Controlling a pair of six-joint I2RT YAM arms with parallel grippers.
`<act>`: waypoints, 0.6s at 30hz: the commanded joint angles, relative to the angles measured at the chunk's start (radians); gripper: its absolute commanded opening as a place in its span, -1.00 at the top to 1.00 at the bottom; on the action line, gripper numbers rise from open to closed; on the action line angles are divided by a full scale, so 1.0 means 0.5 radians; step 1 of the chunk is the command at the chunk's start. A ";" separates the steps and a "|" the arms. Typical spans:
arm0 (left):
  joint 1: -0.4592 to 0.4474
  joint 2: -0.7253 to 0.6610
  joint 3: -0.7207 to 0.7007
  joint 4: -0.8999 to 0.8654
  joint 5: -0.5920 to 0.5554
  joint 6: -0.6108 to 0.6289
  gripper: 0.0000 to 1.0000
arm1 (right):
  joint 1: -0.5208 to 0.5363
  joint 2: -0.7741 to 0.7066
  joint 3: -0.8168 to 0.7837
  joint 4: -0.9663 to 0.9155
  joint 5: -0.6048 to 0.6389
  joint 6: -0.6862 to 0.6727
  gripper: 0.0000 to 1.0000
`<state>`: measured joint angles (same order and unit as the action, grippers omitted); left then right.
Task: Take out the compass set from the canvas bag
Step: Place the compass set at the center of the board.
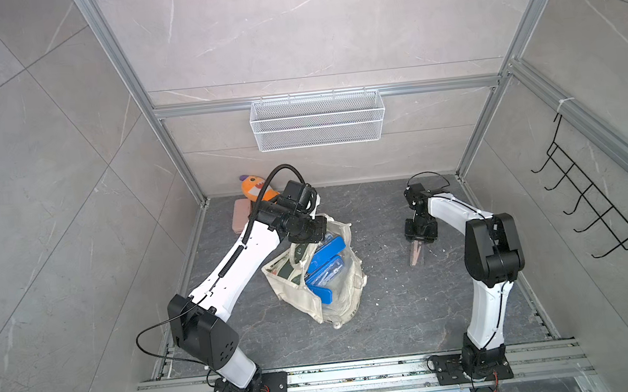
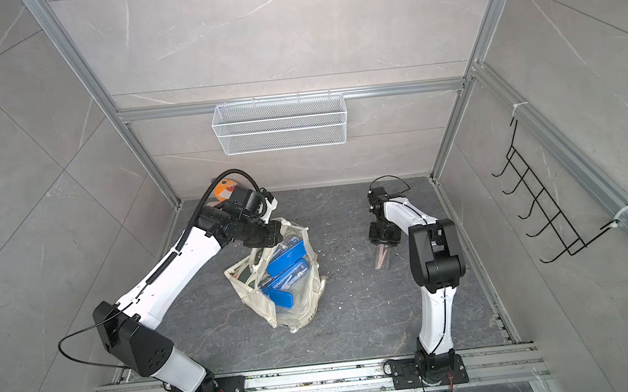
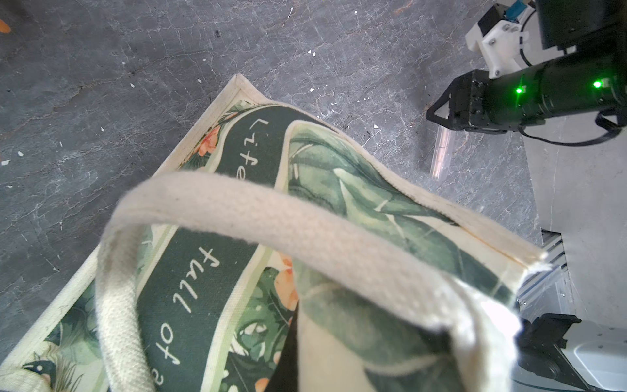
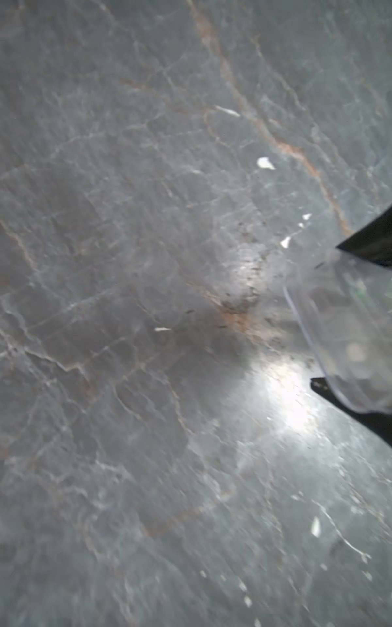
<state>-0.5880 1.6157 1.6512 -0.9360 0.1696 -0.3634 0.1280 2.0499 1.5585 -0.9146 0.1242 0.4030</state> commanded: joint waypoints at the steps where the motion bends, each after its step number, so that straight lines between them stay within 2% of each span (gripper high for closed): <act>1: 0.006 -0.078 -0.004 0.047 0.112 -0.027 1.00 | -0.007 0.086 0.150 -0.089 0.068 -0.066 0.68; 9: 0.005 -0.084 -0.017 0.034 0.118 -0.031 1.00 | -0.015 0.282 0.298 -0.125 0.042 -0.088 0.64; 12: 0.007 -0.099 -0.035 0.040 0.117 -0.034 1.00 | -0.021 0.312 0.313 -0.124 0.001 -0.083 0.55; 14: 0.007 -0.107 -0.053 0.046 0.117 -0.037 1.00 | -0.023 0.301 0.303 -0.107 -0.026 -0.080 0.38; 15: 0.007 -0.108 -0.059 0.049 0.118 -0.037 1.00 | -0.026 0.277 0.291 -0.094 -0.035 -0.077 0.20; 18: 0.006 -0.099 -0.060 0.051 0.121 -0.035 1.00 | -0.029 0.196 0.248 -0.059 -0.061 -0.072 -0.12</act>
<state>-0.5880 1.6012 1.6241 -0.9283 0.1932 -0.3706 0.1173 2.1841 1.6909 -0.9478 0.1116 0.3672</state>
